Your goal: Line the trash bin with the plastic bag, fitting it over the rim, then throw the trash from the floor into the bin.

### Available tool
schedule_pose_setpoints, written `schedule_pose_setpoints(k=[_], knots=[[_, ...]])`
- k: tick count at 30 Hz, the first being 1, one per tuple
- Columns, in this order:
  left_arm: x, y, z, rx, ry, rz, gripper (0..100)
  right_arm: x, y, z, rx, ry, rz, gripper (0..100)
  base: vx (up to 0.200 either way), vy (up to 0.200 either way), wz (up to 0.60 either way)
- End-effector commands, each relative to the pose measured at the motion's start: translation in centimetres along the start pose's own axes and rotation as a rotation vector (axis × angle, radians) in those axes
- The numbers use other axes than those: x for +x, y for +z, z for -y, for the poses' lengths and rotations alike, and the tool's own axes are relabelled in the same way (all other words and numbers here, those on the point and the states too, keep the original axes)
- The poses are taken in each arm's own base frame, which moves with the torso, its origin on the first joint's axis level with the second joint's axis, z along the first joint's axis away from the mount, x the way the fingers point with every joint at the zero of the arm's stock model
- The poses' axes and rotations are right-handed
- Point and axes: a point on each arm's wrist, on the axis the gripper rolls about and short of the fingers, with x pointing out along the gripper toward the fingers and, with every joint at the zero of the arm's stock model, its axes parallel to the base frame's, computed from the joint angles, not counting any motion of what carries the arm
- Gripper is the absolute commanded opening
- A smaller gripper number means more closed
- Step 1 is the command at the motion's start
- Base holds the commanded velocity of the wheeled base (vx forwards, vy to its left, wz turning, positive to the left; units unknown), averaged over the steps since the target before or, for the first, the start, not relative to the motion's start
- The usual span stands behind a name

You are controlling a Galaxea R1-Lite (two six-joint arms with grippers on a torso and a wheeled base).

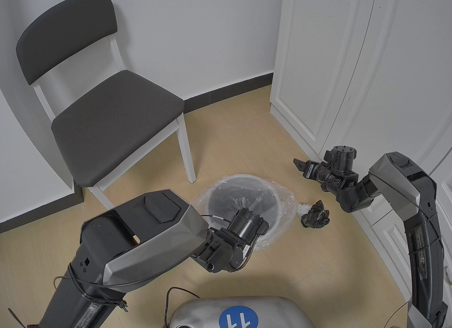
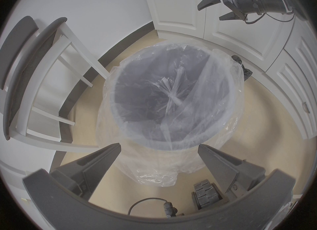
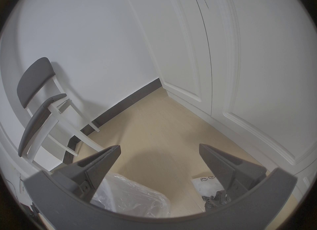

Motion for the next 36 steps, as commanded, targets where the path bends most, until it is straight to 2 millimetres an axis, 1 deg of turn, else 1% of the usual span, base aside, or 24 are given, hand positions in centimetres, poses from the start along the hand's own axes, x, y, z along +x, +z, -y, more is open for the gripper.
schedule_pose_setpoints(k=[1,3,7,13,17,20,23,24,25,28,30,31,32,34,36], knots=[[0.6,0.0,0.3,0.005,-0.001,0.000,100,0.0,-0.1,0.0,0.000,0.000,-0.001,100,0.000,0.000,0.00],[0.9,0.3,0.4,0.015,-0.004,0.003,100,0.1,-0.3,0.1,-0.002,-0.001,-0.006,100,0.000,0.000,0.00],[1.2,0.6,0.0,0.055,-0.010,-0.017,100,0.0,-0.6,0.1,-0.003,-0.002,-0.018,100,0.000,0.000,0.00],[1.2,1.2,0.1,0.118,-0.004,-0.089,100,-0.8,-1.3,0.3,-0.039,0.045,-0.059,100,0.000,0.000,0.00],[1.3,1.3,0.1,0.132,-0.007,-0.115,100,-1.6,-1.6,0.3,-0.066,0.090,-0.066,100,0.000,0.000,0.00],[1.3,1.2,0.2,0.128,-0.021,-0.119,100,-2.6,-1.7,0.2,-0.100,0.131,-0.088,100,0.000,0.000,0.00],[1.0,0.9,0.0,0.128,-0.013,-0.131,100,-4.3,-1.6,-0.2,-0.147,0.198,-0.101,100,0.000,0.000,0.00],[1.0,0.9,0.0,0.128,-0.013,-0.131,100,-4.3,-1.6,-0.2,-0.147,0.198,-0.101,100,0.000,0.000,0.00],[0.4,0.2,-0.2,0.122,-0.015,-0.143,100,-5.6,-1.7,-0.7,-0.198,0.240,-0.125,100,0.000,0.000,0.00],[-1.8,0.7,-0.6,0.065,-0.033,-0.107,100,-7.4,-2.2,-1.4,-0.318,0.269,-0.166,100,0.000,0.000,0.00],[-1.8,0.7,-0.6,0.065,-0.033,-0.107,100,-7.4,-2.2,-1.4,-0.318,0.269,-0.166,100,0.000,0.000,0.00],[-3.4,0.6,-1.0,0.026,-0.042,-0.078,100,-9.2,-3.2,-2.0,-0.470,0.298,-0.203,100,0.000,0.000,0.00],[-3.5,0.6,-1.0,0.025,-0.042,-0.077,100,-9.3,-3.1,-2.1,-0.480,0.301,-0.200,100,0.000,0.000,0.00],[-5.0,0.3,-1.7,0.000,-0.051,-0.046,100,-10.7,-4.2,-2.5,-0.607,0.333,-0.233,100,0.000,0.000,0.00],[-5.7,0.1,-2.3,-0.016,-0.055,-0.020,100,-11.4,-5.0,-2.7,-0.669,0.355,-0.255,100,0.000,0.000,0.00]])
